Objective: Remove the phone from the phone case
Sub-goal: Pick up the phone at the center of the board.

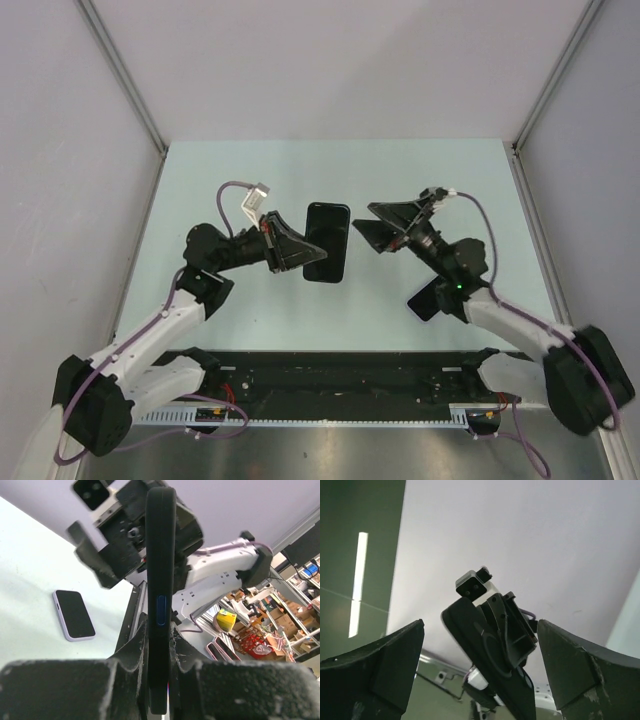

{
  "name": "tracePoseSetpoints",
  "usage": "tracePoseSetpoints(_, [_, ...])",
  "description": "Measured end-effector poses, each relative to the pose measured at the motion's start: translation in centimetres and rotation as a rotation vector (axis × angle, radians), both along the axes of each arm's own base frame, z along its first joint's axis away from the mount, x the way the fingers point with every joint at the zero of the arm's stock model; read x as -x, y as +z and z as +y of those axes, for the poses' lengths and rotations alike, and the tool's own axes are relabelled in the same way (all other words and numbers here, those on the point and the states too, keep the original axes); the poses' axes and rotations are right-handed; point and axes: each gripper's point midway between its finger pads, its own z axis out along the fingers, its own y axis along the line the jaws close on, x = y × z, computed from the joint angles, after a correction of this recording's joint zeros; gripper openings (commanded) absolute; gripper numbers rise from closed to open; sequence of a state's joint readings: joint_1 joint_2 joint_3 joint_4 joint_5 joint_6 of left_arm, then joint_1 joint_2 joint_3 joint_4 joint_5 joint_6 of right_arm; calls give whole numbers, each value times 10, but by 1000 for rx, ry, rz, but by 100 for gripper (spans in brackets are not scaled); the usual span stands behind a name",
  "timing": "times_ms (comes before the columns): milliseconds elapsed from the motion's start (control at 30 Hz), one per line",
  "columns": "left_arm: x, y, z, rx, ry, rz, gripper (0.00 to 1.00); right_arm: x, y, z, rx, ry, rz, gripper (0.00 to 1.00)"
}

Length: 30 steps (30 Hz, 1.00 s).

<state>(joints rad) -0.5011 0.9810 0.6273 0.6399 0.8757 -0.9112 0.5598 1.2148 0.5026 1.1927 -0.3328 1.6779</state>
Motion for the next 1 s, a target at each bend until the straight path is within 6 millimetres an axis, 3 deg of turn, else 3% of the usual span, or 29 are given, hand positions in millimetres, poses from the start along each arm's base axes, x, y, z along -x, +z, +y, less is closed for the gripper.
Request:
tracePoseSetpoints(167, [-11, -6, 3, -28, 54, 63, 0, 16, 9, -44, 191, -171, -85, 98])
tracePoseSetpoints(267, [-29, -8, 6, -43, 116, 122, 0, 31, 0, -53, 292, -205, -120, 92])
tracePoseSetpoints(367, [-48, -6, 7, -24, 159, 189, 0, 46, -24, -37, 395, -147, -111, 89])
tracePoseSetpoints(500, [-63, -10, 6, -3, 189, 286, 0, 67, -63, 1, 509, 6, -85, 82])
tracePoseSetpoints(633, [-69, -13, 4, 6, 190, 356, 0, 69, -92, 26, 569, 80, -54, 70])
tracePoseSetpoints(767, [-73, -11, 6, 21, 206, 384, 0, 62, -94, 39, 551, 89, -76, 66])
tracePoseSetpoints(1000, [-76, -5, 12, 46, 227, 401, 0, 55, -72, 44, 465, 56, -153, 61])
